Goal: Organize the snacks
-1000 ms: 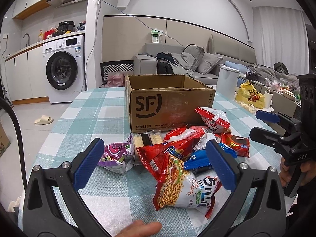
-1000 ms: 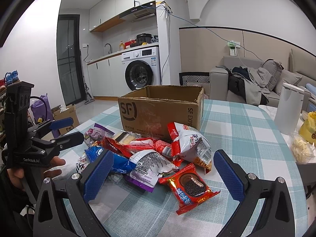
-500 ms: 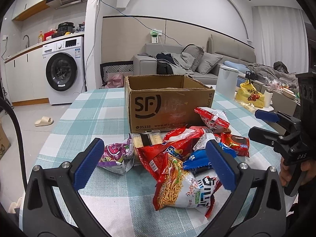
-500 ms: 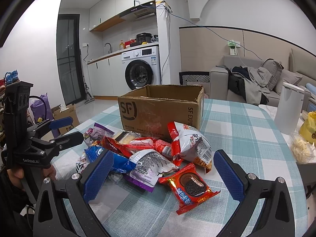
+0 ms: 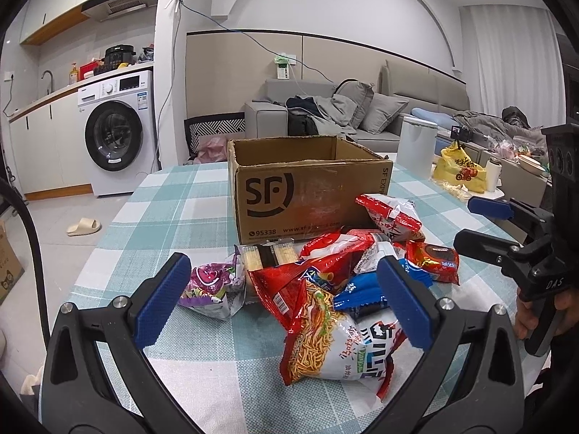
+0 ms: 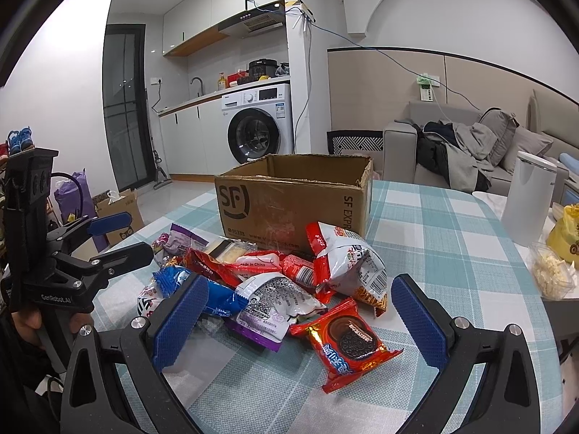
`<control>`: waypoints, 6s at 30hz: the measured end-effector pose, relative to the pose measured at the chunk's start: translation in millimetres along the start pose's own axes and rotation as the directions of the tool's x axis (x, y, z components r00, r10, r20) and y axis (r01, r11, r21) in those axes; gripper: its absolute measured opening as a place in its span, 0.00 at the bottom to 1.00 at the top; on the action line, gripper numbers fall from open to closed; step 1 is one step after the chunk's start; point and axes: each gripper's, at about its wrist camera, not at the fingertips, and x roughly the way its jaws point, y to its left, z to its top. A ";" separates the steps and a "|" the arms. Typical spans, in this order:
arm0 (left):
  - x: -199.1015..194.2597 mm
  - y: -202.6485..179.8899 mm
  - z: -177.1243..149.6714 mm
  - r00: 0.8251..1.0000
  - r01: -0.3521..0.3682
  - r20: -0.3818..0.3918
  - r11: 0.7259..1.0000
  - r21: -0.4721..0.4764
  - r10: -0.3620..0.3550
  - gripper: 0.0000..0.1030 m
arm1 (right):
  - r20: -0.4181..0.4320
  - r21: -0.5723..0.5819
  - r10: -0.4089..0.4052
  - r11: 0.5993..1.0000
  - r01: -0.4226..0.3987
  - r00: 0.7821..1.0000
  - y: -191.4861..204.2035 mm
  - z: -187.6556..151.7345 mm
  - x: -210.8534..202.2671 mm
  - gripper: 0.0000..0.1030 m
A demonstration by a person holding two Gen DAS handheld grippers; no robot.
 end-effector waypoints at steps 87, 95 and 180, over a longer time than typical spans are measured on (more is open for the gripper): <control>33.3 -15.7 -17.4 0.917 0.252 -0.303 0.966 -0.064 -0.260 0.61 | -0.400 0.083 0.066 0.996 -0.036 0.914 -34.2 -28.6 35.3 0.43; 14.2 -8.6 -4.3 0.938 0.241 -0.235 0.967 -0.084 -0.254 0.61 | -0.319 0.115 0.080 0.992 -0.045 0.944 -39.0 -17.0 17.0 0.43; 157.9 23.4 126.3 0.986 0.046 -0.157 0.993 -0.107 -0.063 0.88 | -0.114 0.204 0.092 0.977 -0.068 0.989 -42.6 117.7 90.4 0.90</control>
